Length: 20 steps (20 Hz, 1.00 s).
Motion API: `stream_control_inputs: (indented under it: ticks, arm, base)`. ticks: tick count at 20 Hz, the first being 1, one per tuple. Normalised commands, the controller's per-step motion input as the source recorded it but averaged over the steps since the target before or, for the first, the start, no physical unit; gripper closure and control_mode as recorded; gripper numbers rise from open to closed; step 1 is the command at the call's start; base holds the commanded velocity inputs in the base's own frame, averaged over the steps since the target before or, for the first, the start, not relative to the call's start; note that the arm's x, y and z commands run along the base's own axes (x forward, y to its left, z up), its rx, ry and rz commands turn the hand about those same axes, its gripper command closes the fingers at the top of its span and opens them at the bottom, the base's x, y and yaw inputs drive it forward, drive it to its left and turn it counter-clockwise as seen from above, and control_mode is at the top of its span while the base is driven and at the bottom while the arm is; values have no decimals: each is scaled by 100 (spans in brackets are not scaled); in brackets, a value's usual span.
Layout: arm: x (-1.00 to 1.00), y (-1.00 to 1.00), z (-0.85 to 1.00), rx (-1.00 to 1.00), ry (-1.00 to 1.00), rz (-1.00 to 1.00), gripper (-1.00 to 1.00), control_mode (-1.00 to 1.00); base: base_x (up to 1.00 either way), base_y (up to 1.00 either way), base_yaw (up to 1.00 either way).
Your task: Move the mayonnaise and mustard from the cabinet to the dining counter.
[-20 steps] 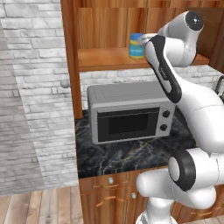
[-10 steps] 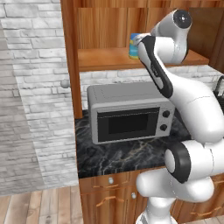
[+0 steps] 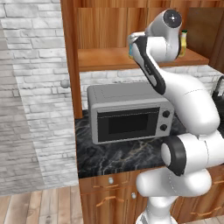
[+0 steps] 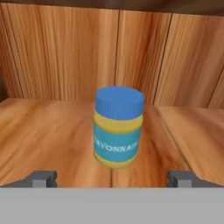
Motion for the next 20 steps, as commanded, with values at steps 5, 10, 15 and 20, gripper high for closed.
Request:
stream_control_inputs:
  ticks: [5, 10, 15, 20]
  arm:
    - [31, 0, 0, 0, -1, -6, -100, -100]
    - [29, 0, 0, 0, 0, 0, -100, -100]
    - [23, -6, 0, 0, 0, 0, -100, -100]
    - [24, -10, 0, 1, 0, 0, -100, -100]
  base:
    - [0, 0, 0]
    - [0, 0, 0]
    - [0, 0, 0]
    - [0, 0, 0]
